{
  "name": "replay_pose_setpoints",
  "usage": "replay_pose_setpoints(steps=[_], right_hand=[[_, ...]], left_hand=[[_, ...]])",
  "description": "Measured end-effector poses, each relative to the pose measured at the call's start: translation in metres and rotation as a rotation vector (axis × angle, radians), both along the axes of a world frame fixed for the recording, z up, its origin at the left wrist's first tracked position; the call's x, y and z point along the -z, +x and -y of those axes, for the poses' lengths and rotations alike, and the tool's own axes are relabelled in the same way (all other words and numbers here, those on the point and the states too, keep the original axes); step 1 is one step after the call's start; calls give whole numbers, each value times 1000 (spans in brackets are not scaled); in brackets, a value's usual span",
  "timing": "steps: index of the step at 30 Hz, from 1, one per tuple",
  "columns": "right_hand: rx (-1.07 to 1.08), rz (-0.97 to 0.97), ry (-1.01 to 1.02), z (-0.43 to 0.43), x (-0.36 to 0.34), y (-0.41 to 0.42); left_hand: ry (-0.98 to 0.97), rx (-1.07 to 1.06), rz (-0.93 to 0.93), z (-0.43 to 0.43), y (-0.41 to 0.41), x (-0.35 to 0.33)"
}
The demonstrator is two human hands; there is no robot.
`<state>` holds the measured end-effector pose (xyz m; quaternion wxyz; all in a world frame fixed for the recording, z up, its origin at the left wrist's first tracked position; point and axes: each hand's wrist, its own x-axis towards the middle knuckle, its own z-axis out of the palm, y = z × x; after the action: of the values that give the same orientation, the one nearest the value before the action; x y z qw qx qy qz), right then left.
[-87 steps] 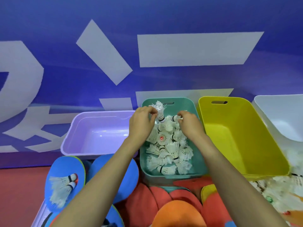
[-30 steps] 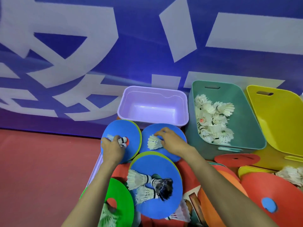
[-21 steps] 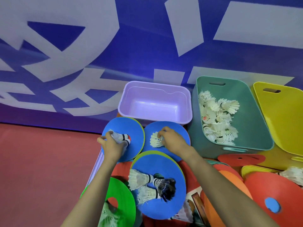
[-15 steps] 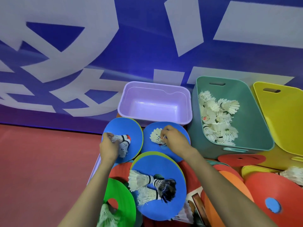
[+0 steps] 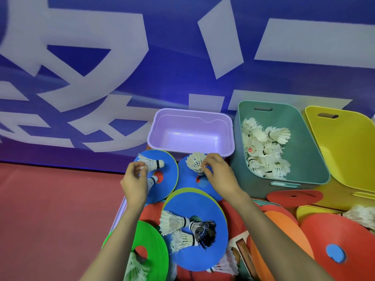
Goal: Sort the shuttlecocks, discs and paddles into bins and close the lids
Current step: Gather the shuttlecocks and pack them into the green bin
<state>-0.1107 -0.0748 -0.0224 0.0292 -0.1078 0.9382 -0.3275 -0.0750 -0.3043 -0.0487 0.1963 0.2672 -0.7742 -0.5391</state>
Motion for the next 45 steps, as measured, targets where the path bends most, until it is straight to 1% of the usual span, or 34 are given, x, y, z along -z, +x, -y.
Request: replay_pose_setpoints(steps=[3, 5, 7, 10, 12, 16, 18, 20, 26, 31, 35, 37, 40, 42, 45], right_hand=[[10, -80, -72, -5, -14, 11], [12, -126, -120, -1, -27, 14], [163, -295, -155, -61, -56, 24], [187, -420, -188, -66, -74, 23], [207, -440, -196, -80, -79, 24], [355, -463, -144, -152, -81, 22], [409, -448, -95, -184, -80, 19], [440, -419, -69, -209, -77, 10], [423, -216, 5, -248, -60, -38], [368, -121, 13, -249, -46, -83], [363, -96, 10, -250, -39, -103], [356, -100, 17, -252, -35, -109], [346, -118, 30, -255, -31, -116], [344, -122, 28, -255, -28, -121], [347, -106, 16, -252, -27, -127]], left_hand=[[44, 14, -134, -19, 3, -22], [64, 23, -189, -28, 1, -38], [102, 213, -266, -100, -19, -73], [147, 266, -342, -119, -28, -91], [141, 323, -370, -135, -34, -95], [51, 491, -327, -208, -58, -102], [-37, 568, -294, -240, -74, -102], [-178, 646, -239, -266, -91, -98], [-640, 751, 48, -312, -139, -80], [-865, 842, 239, -322, -174, -59], [-1028, 940, 575, -322, -190, -56], [-1062, 936, 669, -321, -195, -57], [-1189, 837, 652, -323, -196, -65], [-1360, 772, 589, -322, -195, -70], [-1615, 765, 546, -325, -198, -72]])
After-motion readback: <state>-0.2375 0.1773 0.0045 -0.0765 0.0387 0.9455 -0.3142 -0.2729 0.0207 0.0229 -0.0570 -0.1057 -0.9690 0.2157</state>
